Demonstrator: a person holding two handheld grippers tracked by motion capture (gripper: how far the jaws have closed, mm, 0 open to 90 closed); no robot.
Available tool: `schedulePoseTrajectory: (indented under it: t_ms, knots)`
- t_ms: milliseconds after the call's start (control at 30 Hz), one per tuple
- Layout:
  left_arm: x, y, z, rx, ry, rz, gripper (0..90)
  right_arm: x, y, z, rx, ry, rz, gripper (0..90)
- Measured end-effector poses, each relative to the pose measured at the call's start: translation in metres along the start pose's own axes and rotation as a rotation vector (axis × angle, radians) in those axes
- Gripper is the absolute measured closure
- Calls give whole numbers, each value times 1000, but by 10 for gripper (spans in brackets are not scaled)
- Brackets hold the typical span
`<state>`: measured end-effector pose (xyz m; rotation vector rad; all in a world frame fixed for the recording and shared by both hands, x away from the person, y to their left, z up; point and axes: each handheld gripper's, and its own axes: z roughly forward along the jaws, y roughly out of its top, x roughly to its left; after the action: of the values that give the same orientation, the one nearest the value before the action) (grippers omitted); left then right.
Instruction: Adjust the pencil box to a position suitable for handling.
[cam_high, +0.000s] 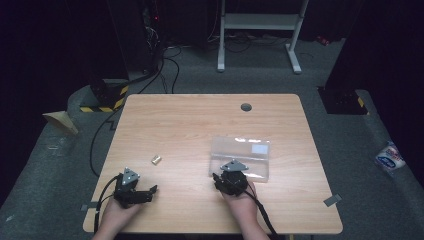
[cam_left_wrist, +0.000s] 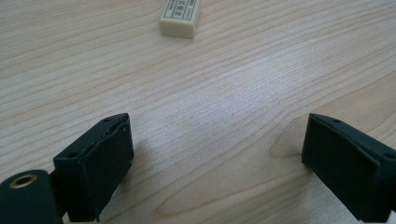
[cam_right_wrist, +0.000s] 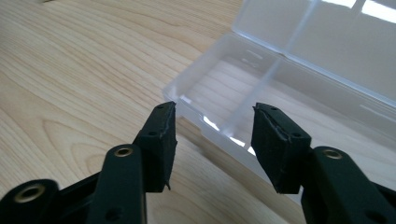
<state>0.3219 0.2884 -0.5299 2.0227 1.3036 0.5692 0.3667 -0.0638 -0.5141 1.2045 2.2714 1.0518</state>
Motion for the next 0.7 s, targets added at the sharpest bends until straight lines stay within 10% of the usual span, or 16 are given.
schedulePoseTrajectory:
  t_ms: [700]
  knots:
    - [0,0,0,0,-3,0,93,32,9,20,25,95,-59,479]
